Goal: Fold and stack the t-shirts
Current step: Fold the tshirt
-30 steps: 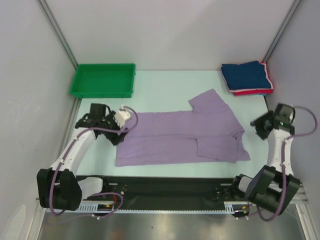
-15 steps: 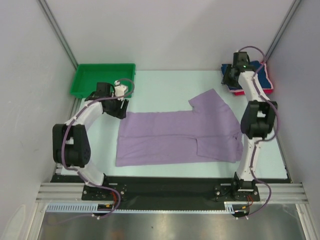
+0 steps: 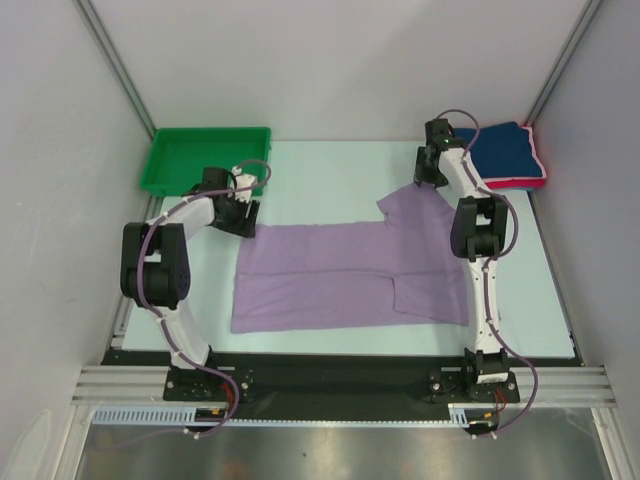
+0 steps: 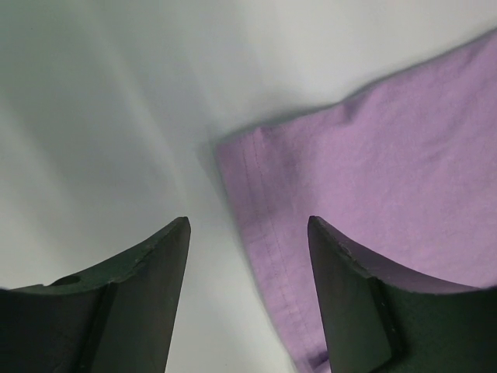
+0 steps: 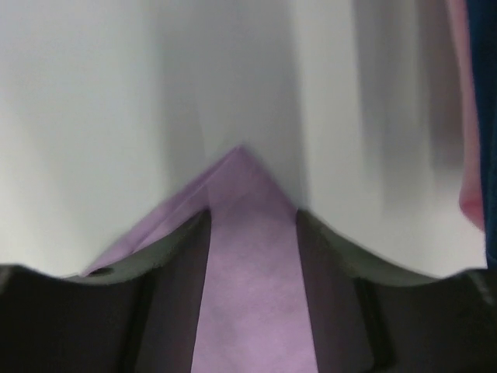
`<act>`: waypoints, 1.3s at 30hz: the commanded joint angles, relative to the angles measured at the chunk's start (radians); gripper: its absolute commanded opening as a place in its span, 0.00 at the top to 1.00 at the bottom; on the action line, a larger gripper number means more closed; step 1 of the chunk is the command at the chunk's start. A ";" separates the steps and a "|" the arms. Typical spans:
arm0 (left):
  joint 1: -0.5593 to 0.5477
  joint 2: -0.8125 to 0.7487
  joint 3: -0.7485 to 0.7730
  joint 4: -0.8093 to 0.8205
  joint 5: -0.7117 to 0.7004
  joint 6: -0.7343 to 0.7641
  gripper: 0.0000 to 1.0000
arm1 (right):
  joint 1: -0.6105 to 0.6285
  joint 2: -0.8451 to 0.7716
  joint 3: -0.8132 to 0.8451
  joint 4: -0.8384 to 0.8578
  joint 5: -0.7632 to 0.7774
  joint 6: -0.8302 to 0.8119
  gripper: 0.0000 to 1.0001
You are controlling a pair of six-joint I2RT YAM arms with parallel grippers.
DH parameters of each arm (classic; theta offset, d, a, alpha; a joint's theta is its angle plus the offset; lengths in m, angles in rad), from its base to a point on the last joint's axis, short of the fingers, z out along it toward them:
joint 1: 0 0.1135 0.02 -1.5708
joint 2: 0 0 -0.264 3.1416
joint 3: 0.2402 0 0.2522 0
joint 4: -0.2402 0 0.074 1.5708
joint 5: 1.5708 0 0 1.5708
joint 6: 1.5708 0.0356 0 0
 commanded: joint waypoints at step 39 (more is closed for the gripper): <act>0.029 -0.241 -0.078 -0.009 0.260 0.342 1.00 | -0.006 -0.946 -1.053 0.179 0.071 0.082 1.00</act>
